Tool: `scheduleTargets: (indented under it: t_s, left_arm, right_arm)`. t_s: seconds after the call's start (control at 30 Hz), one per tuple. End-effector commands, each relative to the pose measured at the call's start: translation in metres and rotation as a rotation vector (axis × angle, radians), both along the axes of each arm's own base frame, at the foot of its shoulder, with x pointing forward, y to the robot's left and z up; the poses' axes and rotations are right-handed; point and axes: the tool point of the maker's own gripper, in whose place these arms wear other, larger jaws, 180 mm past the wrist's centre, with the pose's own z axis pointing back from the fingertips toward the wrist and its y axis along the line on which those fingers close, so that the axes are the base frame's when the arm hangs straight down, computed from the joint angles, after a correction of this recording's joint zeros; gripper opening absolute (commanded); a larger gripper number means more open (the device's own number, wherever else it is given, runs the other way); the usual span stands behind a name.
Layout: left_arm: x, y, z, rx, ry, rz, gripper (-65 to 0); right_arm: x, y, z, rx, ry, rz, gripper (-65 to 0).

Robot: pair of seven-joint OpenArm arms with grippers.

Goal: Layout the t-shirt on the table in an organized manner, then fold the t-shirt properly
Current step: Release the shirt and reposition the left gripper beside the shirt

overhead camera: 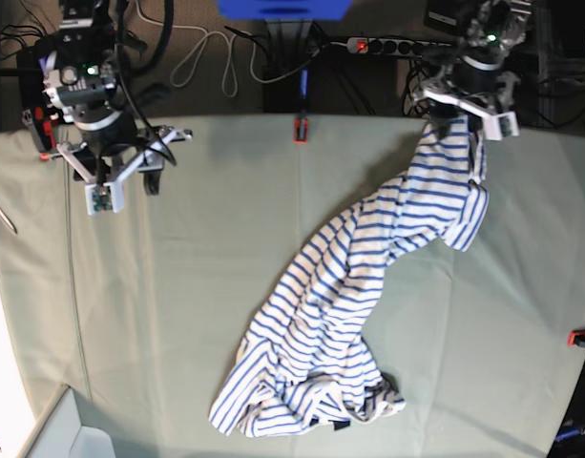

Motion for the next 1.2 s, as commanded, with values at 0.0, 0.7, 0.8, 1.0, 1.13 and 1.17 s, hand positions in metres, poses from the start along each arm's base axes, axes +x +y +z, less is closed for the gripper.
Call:
scheduleTargets:
  t_s: [0.0, 0.7, 0.8, 1.0, 1.13, 1.17]
  left_arm:
    - [0.006, 0.003, 0.008, 0.014, -0.036, -0.01, -31.4]
    - [0.055, 0.03, 0.148, 0.042, -0.402, 0.056, -65.0]
    - [0.088, 0.053, 0.199, 0.087, -0.571, 0.106, -65.0]
    - [0.157, 0.076, 0.263, 0.076, -0.74, 0.165, -64.9]
    - [0.202, 0.085, 0.263, 0.0, -0.712, 0.216, -64.9]
    - [0.213, 0.088, 0.261, -0.017, -0.707, 0.234, -64.9]
  right_arm:
    - [0.005, 0.0, 0.009, -0.008, -0.039, 0.019, -34.4]
    - [0.009, -0.003, 0.012, -0.016, -0.048, 0.018, -34.4]
    - [0.009, -0.003, 0.012, -0.016, -0.048, 0.018, -34.4]
    - [0.009, -0.003, 0.012, -0.015, -0.05, 0.019, -34.4]
    - [0.009, -0.001, 0.012, -0.012, -0.05, 0.019, -34.4]
    - [0.009, -0.001, 0.012, -0.01, -0.05, 0.018, -34.4]
